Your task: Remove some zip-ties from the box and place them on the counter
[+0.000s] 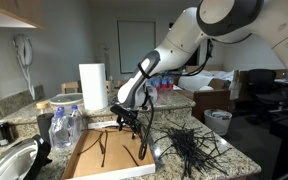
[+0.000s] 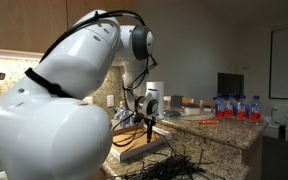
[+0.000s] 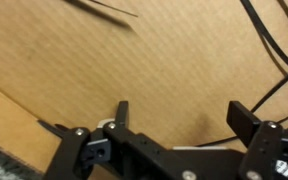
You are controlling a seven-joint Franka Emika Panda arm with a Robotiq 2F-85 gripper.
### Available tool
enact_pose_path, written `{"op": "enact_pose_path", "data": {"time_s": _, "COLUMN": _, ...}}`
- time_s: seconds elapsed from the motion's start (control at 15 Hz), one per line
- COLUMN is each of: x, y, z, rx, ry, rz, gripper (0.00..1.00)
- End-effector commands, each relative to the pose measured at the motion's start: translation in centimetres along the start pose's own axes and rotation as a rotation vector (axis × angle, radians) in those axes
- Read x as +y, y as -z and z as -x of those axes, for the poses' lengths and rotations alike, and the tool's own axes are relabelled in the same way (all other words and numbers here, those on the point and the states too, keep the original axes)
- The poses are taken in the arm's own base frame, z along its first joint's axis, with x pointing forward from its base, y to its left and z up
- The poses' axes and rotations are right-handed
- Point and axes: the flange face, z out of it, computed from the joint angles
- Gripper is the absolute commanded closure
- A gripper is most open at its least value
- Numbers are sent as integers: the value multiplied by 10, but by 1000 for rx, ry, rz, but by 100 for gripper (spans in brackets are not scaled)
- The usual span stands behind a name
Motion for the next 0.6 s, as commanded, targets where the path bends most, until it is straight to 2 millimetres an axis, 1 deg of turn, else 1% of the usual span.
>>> {"op": "enact_pose_path", "data": {"time_s": 0.0, "x": -26, "y": -13, "z": -9, "rx": 8, "ry": 57, "rz": 4, "gripper": 0}}
{"op": "enact_pose_path", "data": {"time_s": 0.33, "x": -49, "y": -11, "z": -15, "rx": 5, "ry": 79, "rz": 7, "gripper": 0}}
{"op": "enact_pose_path", "data": {"time_s": 0.47, "x": -61, "y": -13, "z": -3, "rx": -82, "ry": 131, "rz": -9, "gripper": 0}}
{"op": "enact_pose_path", "data": {"time_s": 0.53, "x": -66, "y": -14, "z": 8, "rx": -129, "ry": 172, "rz": -13, "gripper": 0}}
